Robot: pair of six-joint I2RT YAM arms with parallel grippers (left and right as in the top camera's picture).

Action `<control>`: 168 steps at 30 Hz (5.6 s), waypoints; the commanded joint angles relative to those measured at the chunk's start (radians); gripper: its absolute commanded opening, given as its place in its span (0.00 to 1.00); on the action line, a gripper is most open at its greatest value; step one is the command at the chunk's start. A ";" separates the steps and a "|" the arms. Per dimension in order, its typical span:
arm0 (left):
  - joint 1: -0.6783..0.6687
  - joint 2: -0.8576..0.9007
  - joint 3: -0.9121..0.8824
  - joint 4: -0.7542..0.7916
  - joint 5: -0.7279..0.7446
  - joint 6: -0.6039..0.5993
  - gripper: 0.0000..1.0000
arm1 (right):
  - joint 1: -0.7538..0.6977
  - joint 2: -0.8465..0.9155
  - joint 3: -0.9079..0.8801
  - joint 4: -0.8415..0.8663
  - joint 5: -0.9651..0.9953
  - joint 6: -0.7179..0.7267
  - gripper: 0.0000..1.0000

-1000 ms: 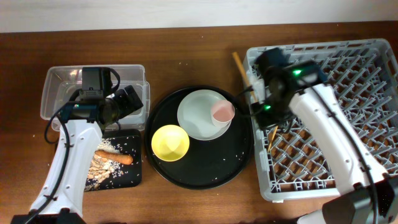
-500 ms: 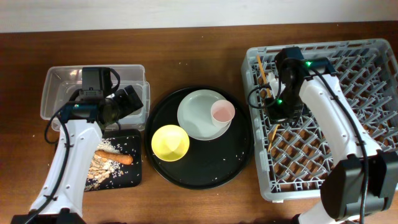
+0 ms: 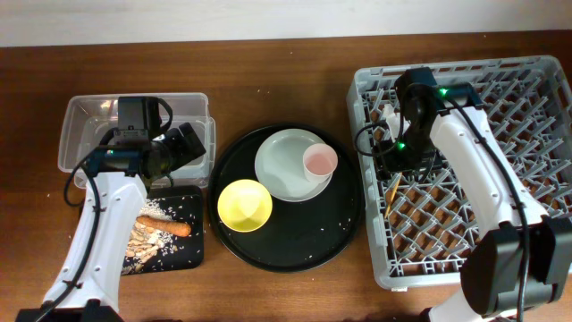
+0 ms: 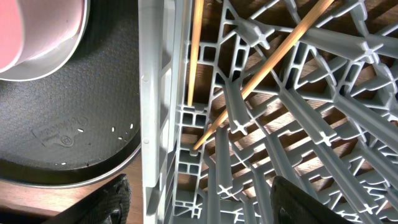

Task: Sort waste into correct bins and load items into the dishwasher rack
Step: 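Lower the chopstick into the rack slots and open the right gripper, then grasp the pink cup with the left gripper and lift it off the plate, then hand the pink cup from the left gripper to the right gripper, then place the pink cup upside down in the rack with the right gripper, then move the right gripper to the yellow bowl and grasp its rim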

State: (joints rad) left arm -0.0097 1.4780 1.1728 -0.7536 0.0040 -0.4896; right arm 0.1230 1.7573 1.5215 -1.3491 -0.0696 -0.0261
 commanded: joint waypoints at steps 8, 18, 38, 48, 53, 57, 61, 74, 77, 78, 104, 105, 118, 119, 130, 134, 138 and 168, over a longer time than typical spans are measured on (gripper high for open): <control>-0.134 -0.020 0.002 0.093 0.394 0.008 0.99 | -0.179 0.003 -0.003 -0.001 -0.089 0.121 0.85; -0.649 0.143 0.002 0.425 0.014 -0.128 0.66 | -0.268 0.003 -0.003 -0.023 -0.133 0.120 0.97; -0.565 0.132 0.146 0.320 0.125 -0.029 0.00 | -0.269 0.003 0.134 -0.140 -0.350 -0.114 1.00; -0.216 0.021 0.229 0.229 1.141 0.048 0.00 | -0.265 -0.004 0.220 -0.350 -1.223 -0.790 0.98; -0.315 0.122 0.229 0.335 1.140 0.054 0.00 | -0.181 -0.004 0.220 -0.349 -1.263 -0.842 0.98; -0.355 0.138 0.229 0.343 1.070 0.055 0.00 | -0.137 -0.004 0.220 -0.346 -1.271 -0.842 0.98; -0.363 0.138 0.229 0.402 1.069 0.054 0.00 | -0.089 -0.004 0.220 -0.346 -1.308 -0.843 0.98; -0.363 0.138 0.229 0.374 1.060 0.060 0.00 | -0.078 -0.004 0.220 -0.243 -1.475 -0.860 0.76; -0.362 0.138 0.229 0.375 1.046 0.062 0.00 | -0.077 -0.004 0.220 -0.243 -1.468 -0.859 0.54; -0.362 0.138 0.229 0.376 1.045 0.062 0.00 | -0.077 -0.004 0.220 -0.243 -1.459 -0.860 0.51; -0.159 0.138 0.229 0.077 0.571 0.128 0.39 | -0.298 -0.004 0.220 0.075 -0.267 0.027 0.36; -0.163 0.138 0.229 0.056 0.568 0.149 0.39 | -0.284 -0.004 0.220 0.075 -0.206 0.055 0.36; -0.300 0.140 0.218 -0.019 0.365 0.151 0.39 | -0.082 0.072 0.214 0.135 0.043 0.140 0.36; -0.300 0.140 0.218 -0.019 0.365 0.151 0.39 | -0.082 0.092 0.214 0.135 0.032 0.140 0.36; -0.300 0.140 0.218 -0.034 0.320 0.151 0.40 | -0.050 0.164 0.209 0.177 -0.001 0.139 0.44; -0.300 0.140 0.218 -0.034 0.286 0.151 0.41 | -0.050 0.164 0.204 0.172 -0.001 0.139 0.73; -0.300 0.140 0.218 -0.034 0.283 0.151 0.41 | -0.051 0.164 0.201 0.172 -0.001 0.139 0.87; 0.335 -0.177 0.268 -0.412 -0.006 0.143 0.49 | 0.740 0.082 -0.285 0.715 0.024 0.279 0.76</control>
State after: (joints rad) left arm 0.3222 1.3006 1.4345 -1.1477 -0.0463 -0.3405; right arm 0.8623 1.8374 1.3018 -0.6971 -0.1188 0.2409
